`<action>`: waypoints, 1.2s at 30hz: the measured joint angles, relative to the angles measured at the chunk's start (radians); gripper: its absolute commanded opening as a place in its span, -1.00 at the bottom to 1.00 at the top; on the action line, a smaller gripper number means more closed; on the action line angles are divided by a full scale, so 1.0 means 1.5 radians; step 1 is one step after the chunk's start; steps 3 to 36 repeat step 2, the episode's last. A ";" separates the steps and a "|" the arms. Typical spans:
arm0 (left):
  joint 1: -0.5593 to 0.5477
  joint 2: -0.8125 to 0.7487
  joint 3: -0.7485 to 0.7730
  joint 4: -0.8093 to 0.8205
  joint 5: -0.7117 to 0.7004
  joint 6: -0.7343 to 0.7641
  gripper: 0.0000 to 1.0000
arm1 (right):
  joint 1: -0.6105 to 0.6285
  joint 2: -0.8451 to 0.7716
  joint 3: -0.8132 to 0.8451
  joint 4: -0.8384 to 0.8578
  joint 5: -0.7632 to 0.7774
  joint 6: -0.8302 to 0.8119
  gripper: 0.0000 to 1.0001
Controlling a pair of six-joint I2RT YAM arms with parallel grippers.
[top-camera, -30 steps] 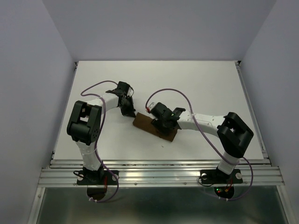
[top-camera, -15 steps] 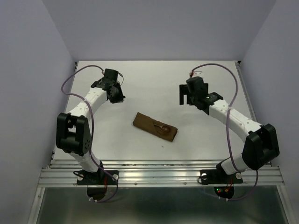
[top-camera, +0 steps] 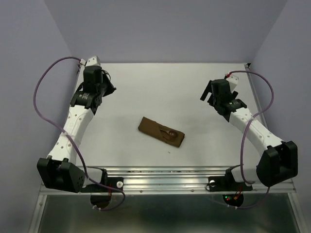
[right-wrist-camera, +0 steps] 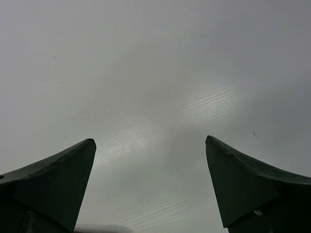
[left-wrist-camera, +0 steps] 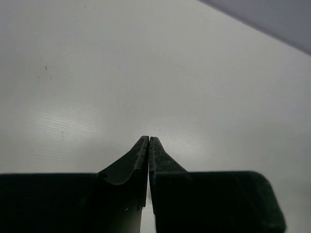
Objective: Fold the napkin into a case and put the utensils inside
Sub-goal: Reset both arms
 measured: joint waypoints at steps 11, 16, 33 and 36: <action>0.008 -0.012 0.000 0.012 -0.005 0.000 -0.68 | 0.000 0.000 -0.004 -0.001 0.002 0.003 1.00; 0.008 -0.012 0.000 0.012 -0.005 0.000 -0.68 | 0.000 0.000 -0.004 -0.001 0.002 0.003 1.00; 0.008 -0.012 0.000 0.012 -0.005 0.000 -0.68 | 0.000 0.000 -0.004 -0.001 0.002 0.003 1.00; 0.008 -0.012 0.000 0.012 -0.005 0.000 -0.68 | 0.000 0.000 -0.004 -0.001 0.002 0.003 1.00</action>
